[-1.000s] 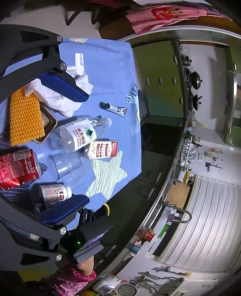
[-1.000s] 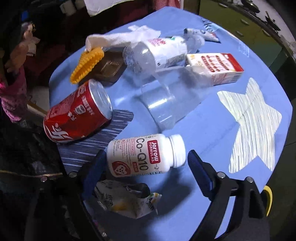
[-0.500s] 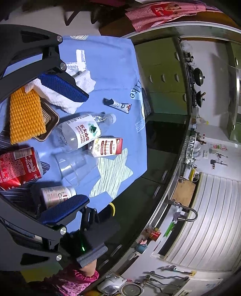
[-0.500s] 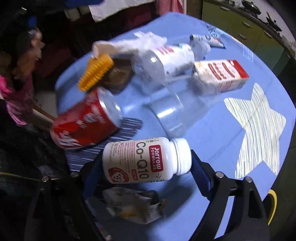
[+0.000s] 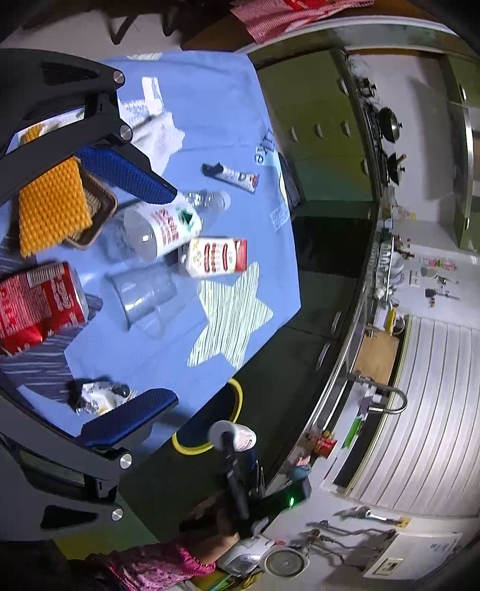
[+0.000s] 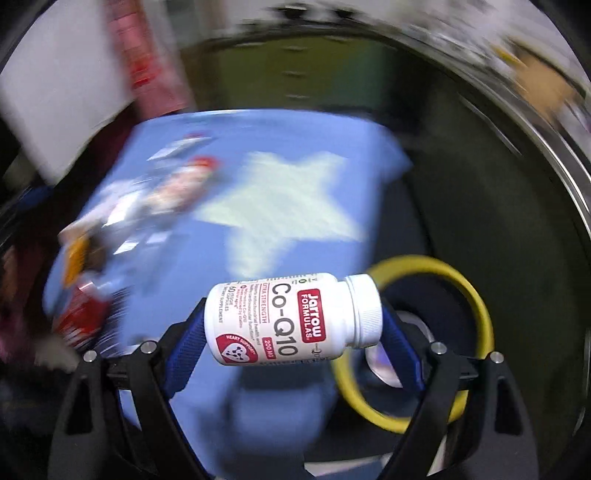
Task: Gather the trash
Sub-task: 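Carry the white pill bottle to the bin and release it with the right gripper, then grasp the white snack wrapper with the left gripper, then carry the snack wrapper over the bin and open the left gripper, then move the right gripper to the table and grasp the red Coca-Cola can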
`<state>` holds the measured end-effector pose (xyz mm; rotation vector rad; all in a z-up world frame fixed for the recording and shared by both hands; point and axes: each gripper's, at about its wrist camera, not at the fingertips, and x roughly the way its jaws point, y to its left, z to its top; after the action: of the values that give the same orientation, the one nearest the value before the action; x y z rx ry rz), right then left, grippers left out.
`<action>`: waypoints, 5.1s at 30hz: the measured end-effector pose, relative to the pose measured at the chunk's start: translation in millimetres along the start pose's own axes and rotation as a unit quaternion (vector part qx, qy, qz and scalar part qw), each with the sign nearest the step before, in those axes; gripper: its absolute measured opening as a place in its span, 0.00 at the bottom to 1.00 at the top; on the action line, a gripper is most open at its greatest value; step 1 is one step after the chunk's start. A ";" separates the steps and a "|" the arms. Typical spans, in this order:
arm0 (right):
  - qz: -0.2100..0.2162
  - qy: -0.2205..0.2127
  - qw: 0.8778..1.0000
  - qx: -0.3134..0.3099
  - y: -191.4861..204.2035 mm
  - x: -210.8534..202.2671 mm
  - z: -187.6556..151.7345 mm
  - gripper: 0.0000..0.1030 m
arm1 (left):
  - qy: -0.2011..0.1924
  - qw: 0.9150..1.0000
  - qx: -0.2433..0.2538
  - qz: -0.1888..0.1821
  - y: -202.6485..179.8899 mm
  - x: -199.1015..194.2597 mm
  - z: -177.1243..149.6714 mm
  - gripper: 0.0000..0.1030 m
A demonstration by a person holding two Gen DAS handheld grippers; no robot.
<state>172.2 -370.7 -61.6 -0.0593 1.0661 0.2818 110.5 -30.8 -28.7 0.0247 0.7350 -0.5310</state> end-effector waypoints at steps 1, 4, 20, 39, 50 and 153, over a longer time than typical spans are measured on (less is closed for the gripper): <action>-0.009 0.009 1.000 0.025 -18.9 5.2 -3.8 0.80 | 0.001 1.000 0.002 -0.002 -1.8 1.2 -0.2 0.96; -0.052 0.050 0.994 0.079 -64.9 36.0 -15.2 0.80 | 0.009 1.000 0.013 -0.007 -11.5 6.6 0.4 0.96; -0.098 0.114 0.974 0.169 -135.6 121.4 -29.4 0.82 | 0.043 0.998 0.038 -0.006 -31.6 22.9 -1.9 0.96; -0.111 0.038 0.978 0.171 -119.9 65.3 -40.0 0.90 | 0.188 0.967 0.161 -0.054 -118.8 79.6 -13.6 0.96; -0.087 -0.005 0.986 0.145 -91.3 17.3 -69.0 0.90 | 0.336 0.920 0.200 -0.020 -156.3 163.1 -44.0 0.90; 0.117 0.210 0.967 0.084 258.9 74.9 -19.6 0.75 | -0.083 0.965 -0.105 0.226 109.9 -120.9 -49.3 0.96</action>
<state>122.9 -110.1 -113.5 0.1685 1.5191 0.4008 56.4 129.3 -5.3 -0.0479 0.5927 -0.0162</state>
